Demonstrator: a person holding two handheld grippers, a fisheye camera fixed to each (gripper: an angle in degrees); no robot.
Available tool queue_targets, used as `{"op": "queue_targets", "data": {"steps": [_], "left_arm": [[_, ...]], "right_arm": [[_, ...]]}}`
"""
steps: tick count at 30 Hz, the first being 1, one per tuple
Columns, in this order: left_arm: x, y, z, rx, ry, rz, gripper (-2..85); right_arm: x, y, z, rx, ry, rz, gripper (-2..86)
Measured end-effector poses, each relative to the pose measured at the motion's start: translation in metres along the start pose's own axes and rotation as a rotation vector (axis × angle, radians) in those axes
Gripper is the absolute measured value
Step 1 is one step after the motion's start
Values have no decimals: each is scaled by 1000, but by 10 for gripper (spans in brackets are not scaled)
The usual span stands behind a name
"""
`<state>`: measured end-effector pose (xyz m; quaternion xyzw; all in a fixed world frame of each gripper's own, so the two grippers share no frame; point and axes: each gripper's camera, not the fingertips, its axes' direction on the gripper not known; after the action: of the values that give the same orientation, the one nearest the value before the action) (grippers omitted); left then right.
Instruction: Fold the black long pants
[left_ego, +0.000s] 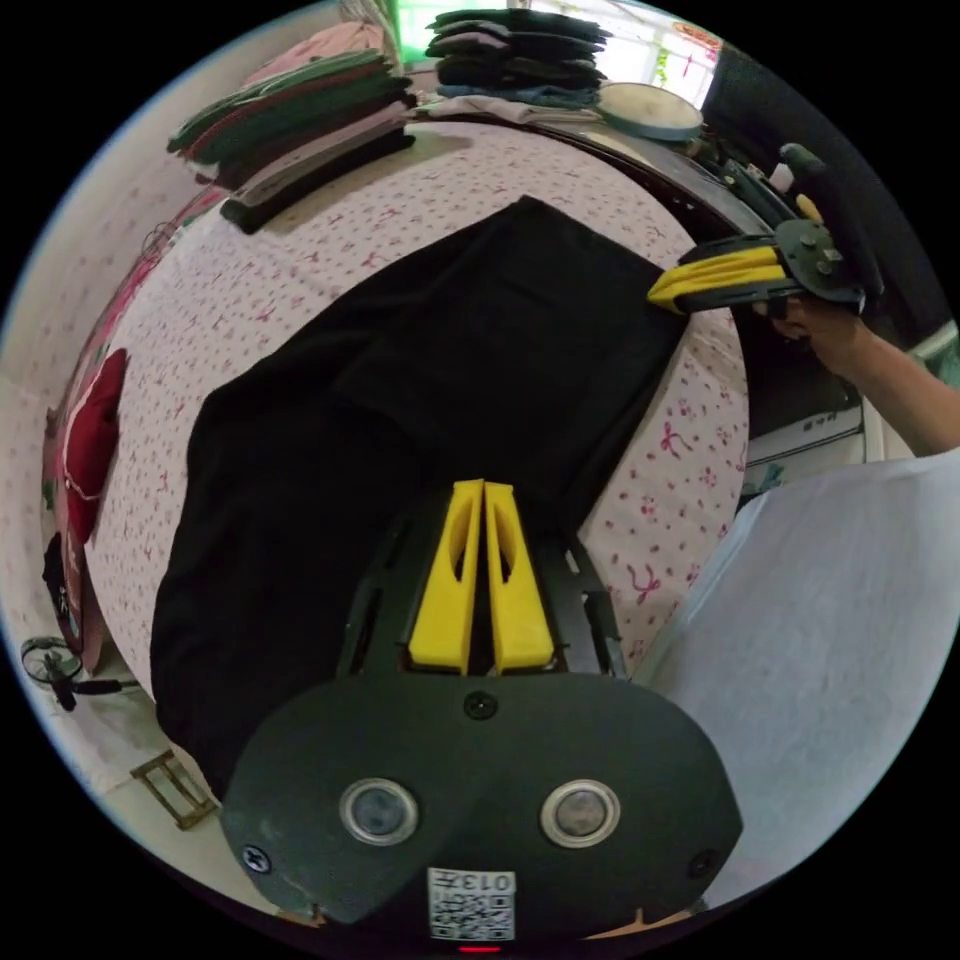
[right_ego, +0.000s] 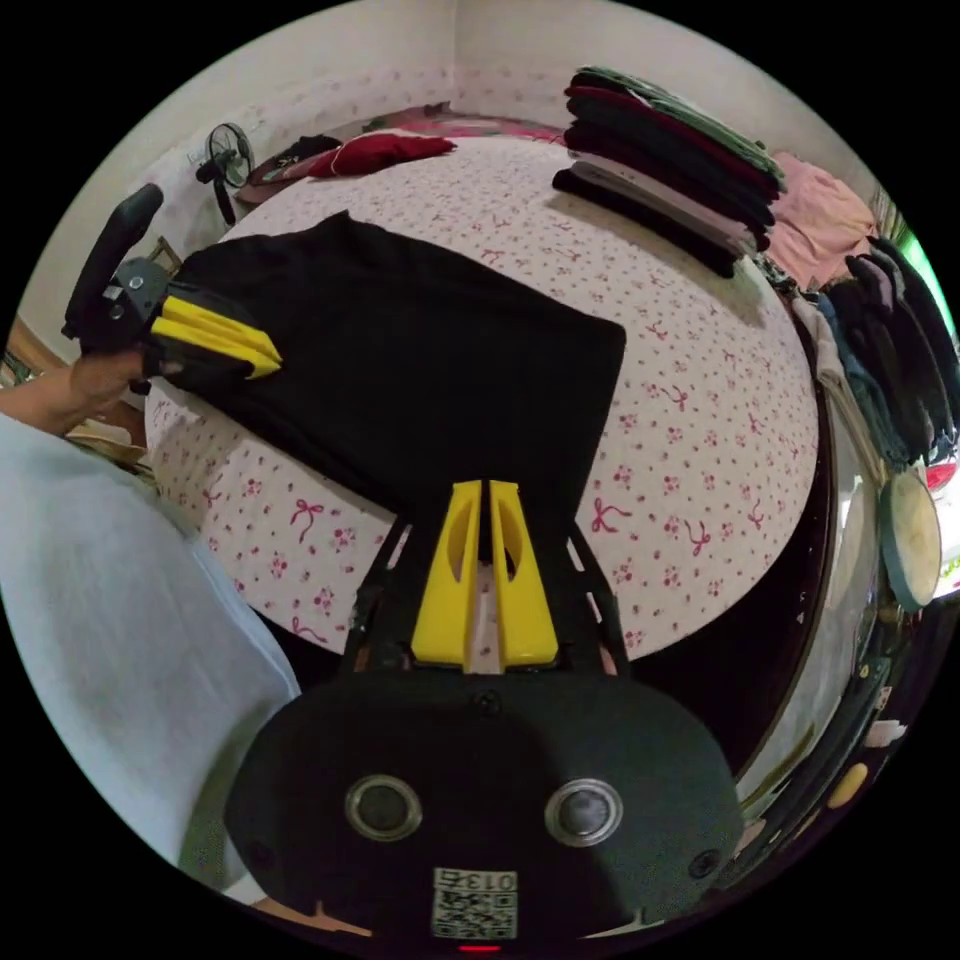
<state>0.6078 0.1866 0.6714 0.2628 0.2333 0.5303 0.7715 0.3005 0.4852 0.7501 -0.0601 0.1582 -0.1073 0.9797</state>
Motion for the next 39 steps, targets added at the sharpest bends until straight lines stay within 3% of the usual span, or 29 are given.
{"op": "queue_targets", "data": {"steps": [5,11,14,21,24,28,39], "left_arm": [[6,-24,-10,97,-5,3,-2],[18,-61,25,-18,-77,58,-3],[12,-55,32,-4,-50,35,-3],[19,-57,25,104,-131,23,-3],[28,-70,44,47,-127,85,-3],[31,-69,65,6,-136,100,-4],[11,-44,78,89,-115,-13,-3]], "right_arm": [[19,-38,-12,67,72,29,4],[47,-88,-2,57,81,107,2],[58,-103,19,-136,19,95,4],[95,-110,-10,-62,-72,184,44],[97,-128,-11,-79,-121,163,59],[81,-144,11,-263,-161,36,23],[87,-120,-55,1,-124,186,1]]}}
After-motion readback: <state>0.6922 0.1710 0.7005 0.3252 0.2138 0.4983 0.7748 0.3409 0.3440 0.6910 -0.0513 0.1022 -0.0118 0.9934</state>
